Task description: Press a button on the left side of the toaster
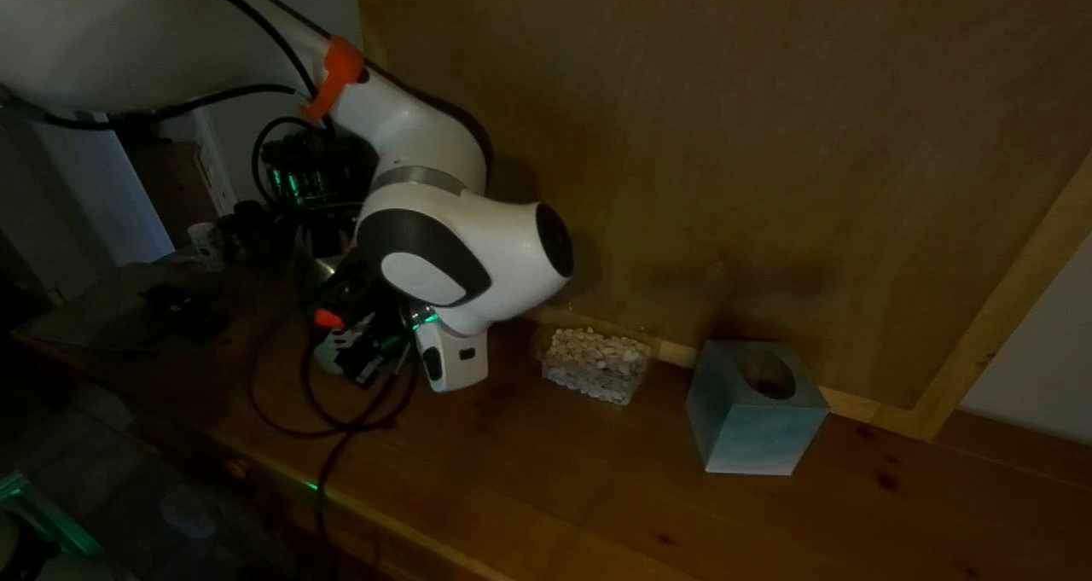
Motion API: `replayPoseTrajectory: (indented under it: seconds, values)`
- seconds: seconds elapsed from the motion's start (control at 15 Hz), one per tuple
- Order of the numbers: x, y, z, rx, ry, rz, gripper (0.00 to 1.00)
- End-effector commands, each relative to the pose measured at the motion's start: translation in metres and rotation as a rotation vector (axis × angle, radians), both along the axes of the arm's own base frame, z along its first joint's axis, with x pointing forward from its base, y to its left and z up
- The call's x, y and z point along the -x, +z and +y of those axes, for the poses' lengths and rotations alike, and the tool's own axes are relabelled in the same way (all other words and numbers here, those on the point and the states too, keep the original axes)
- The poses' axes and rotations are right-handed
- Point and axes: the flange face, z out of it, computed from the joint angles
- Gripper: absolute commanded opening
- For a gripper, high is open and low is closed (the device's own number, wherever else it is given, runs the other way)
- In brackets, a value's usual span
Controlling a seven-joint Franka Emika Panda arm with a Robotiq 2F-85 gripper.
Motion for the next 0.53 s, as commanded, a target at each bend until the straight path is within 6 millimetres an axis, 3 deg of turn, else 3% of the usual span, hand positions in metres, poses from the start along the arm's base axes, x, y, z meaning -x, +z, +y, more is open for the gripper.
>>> replayPoseTrajectory:
  seconds: [0.0, 0.4, 0.47]
  values:
    - [-0.012, -0.001, 0.000, -0.136, -0.018, 0.003, 0.00]
    - [-0.023, -0.004, 0.012, -0.211, -0.004, 0.021, 0.00]
    - [-0.015, -0.003, 0.014, -0.194, -0.009, 0.034, 0.01]
